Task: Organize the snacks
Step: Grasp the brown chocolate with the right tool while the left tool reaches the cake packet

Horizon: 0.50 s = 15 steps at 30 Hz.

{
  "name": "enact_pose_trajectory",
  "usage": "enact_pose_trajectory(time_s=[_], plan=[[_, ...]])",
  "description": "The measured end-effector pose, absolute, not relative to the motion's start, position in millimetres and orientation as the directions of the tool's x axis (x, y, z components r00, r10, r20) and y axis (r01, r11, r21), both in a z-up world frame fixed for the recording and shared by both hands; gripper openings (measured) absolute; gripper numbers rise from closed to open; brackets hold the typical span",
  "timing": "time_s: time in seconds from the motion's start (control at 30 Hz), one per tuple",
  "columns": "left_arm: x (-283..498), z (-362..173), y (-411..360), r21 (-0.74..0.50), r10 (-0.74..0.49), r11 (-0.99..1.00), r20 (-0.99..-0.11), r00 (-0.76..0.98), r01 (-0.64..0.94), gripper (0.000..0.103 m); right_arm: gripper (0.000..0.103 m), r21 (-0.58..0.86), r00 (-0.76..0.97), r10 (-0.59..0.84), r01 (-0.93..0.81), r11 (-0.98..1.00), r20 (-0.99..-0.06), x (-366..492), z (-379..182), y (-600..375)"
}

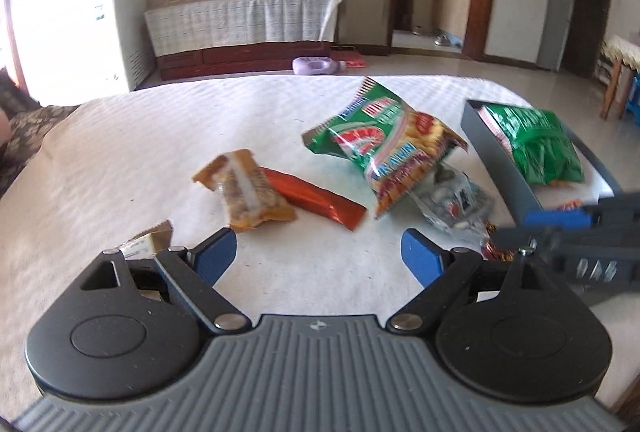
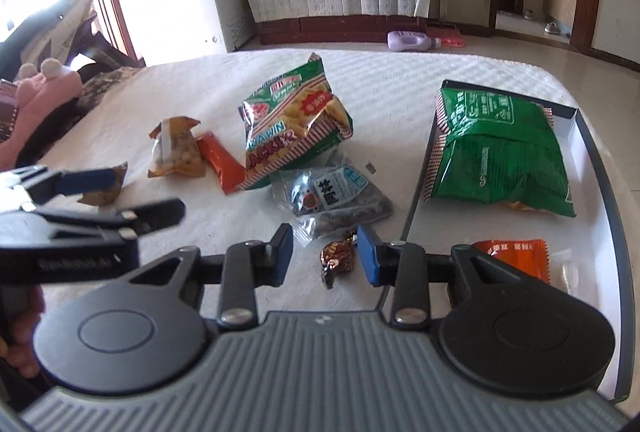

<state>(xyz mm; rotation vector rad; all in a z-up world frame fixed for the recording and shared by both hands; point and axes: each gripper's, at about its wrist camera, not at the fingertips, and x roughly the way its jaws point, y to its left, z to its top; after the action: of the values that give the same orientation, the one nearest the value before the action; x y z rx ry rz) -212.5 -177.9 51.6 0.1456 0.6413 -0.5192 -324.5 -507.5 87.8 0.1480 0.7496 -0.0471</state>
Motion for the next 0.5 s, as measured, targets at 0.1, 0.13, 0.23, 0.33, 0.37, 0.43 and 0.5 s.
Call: enact_pose_trajectory(time_s=[0.1, 0.13, 0.23, 0.33, 0.37, 0.43, 0.5], plan=[[-210, 56, -172, -0.060, -0.425, 0.869, -0.600, 0.678, 0.491, 0.092, 0.037, 0.068, 0.694, -0.028, 0.112, 0.991, -0.720, -316, 78, -500], [-210, 57, -171, -0.063, -0.426, 0.869, -0.598, 0.679, 0.490, 0.092, 0.037, 0.051, 0.684, -0.042, 0.115, 0.992, -0.728, -313, 75, -498], [-210, 59, -172, -0.062, -0.429, 0.868, -0.595, 0.679, 0.493, 0.092, 0.036, 0.019, 0.678, -0.064, 0.113, 0.993, -0.732, -305, 71, -491], [-212, 58, -174, -0.053, -0.424, 0.867, -0.600, 0.678, 0.495, 0.093, 0.034, -0.057, 0.654, -0.106, 0.096, 0.994, -0.749, -296, 63, -481], [-212, 58, -174, -0.052, -0.423, 0.867, -0.602, 0.677, 0.495, 0.093, 0.034, -0.075, 0.655, -0.114, 0.087, 0.993, -0.747, -295, 61, -478], [-212, 56, -175, -0.050, -0.420, 0.868, -0.605, 0.676, 0.494, 0.093, 0.029, -0.010, 0.660, -0.067, 0.090, 0.996, -0.749, -294, 62, -483], [-211, 55, -178, -0.046, -0.415, 0.869, -0.610, 0.675, 0.493, 0.093, 0.027, 0.002, 0.662, -0.052, 0.080, 0.997, -0.748, -297, 63, -485]])
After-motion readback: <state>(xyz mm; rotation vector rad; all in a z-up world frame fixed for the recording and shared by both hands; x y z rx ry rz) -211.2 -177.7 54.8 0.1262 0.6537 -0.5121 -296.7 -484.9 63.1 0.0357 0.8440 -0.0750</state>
